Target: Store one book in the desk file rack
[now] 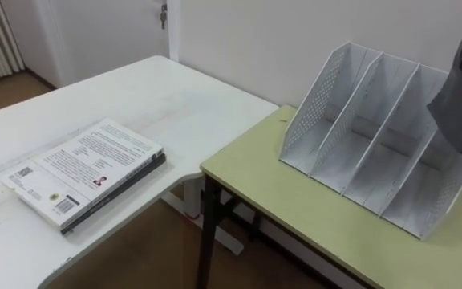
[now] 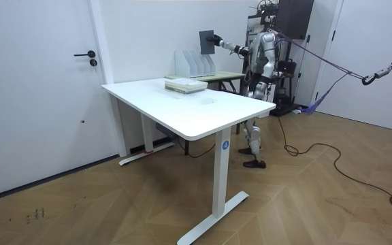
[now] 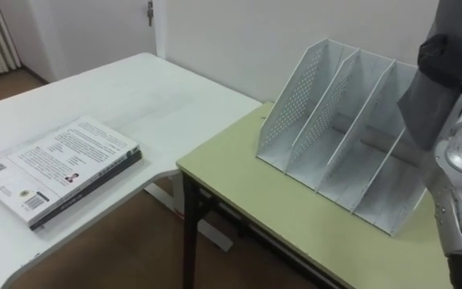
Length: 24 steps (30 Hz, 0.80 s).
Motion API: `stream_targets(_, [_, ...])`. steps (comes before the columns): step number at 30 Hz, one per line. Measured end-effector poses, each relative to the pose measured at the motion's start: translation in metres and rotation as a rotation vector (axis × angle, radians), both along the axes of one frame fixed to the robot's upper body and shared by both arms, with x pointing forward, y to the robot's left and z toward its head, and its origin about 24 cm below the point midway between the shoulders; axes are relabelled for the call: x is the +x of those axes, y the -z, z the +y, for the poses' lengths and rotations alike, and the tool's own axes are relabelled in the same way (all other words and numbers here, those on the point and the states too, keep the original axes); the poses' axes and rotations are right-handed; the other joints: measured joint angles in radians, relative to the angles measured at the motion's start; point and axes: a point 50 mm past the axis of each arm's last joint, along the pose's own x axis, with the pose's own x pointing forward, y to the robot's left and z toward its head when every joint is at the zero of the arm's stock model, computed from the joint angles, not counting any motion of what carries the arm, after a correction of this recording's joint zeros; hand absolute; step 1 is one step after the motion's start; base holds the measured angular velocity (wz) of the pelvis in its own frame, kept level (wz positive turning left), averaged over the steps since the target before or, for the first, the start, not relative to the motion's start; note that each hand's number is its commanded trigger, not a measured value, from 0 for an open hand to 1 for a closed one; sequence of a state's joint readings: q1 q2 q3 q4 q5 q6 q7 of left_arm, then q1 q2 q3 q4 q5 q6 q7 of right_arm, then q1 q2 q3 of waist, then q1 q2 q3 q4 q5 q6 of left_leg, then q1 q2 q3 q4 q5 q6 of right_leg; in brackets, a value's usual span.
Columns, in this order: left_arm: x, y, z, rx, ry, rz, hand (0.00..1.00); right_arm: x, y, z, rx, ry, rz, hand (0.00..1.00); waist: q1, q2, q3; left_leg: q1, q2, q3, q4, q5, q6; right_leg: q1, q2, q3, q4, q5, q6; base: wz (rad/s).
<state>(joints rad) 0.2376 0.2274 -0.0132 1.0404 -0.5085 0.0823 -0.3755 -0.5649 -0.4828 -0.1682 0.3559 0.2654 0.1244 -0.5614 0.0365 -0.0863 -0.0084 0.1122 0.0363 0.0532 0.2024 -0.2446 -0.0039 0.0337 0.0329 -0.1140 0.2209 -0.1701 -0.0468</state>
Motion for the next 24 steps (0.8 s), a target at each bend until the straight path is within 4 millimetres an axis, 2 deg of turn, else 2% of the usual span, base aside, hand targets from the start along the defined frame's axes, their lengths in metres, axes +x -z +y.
stream_targets(6, [-0.001, 0.0, 0.001, -0.004, -0.008, -0.002, 0.0, 0.001, 0.004, -0.006, -0.009, -0.011, 0.044, 1.0, 0.01, -0.001, -0.0009, -0.003, 0.0, -0.003, -0.002, 0.0, 0.0, 0.0, 0.0, -0.002, 0.0, -0.003, 0.0, 0.02])
stream_targets(10, [-0.002, 0.0, 0.001, -0.001, -0.011, 0.0, 0.0, 0.002, 0.009, -0.009, -0.002, -0.011, 0.072, 1.0, 0.012, -0.001, -0.0007, -0.001, -0.001, -0.01, -0.004, 0.0, 0.0, 0.004, -0.004, -0.022, 0.0, -0.003, 0.0, 0.05])
stream_targets(19, [-0.004, 0.0, 0.003, 0.003, -0.025, 0.003, 0.0, 0.006, 0.024, -0.02, 0.012, 0.03, 0.165, 1.0, 0.025, 0.001, 0.0035, -0.007, -0.013, -0.033, -0.003, 0.007, 0.005, 0.01, -0.019, -0.044, -0.001, -0.007, 0.005, 0.09])
stream_targets(24, [-0.011, -0.002, 0.011, 0.03, -0.059, 0.018, 0.0, 0.005, 0.03, -0.026, 0.012, 0.049, 0.199, 1.0, 0.026, 0.002, 0.0051, -0.01, -0.019, -0.055, -0.002, 0.008, 0.006, 0.018, -0.025, -0.066, -0.005, -0.011, 0.009, 0.14])
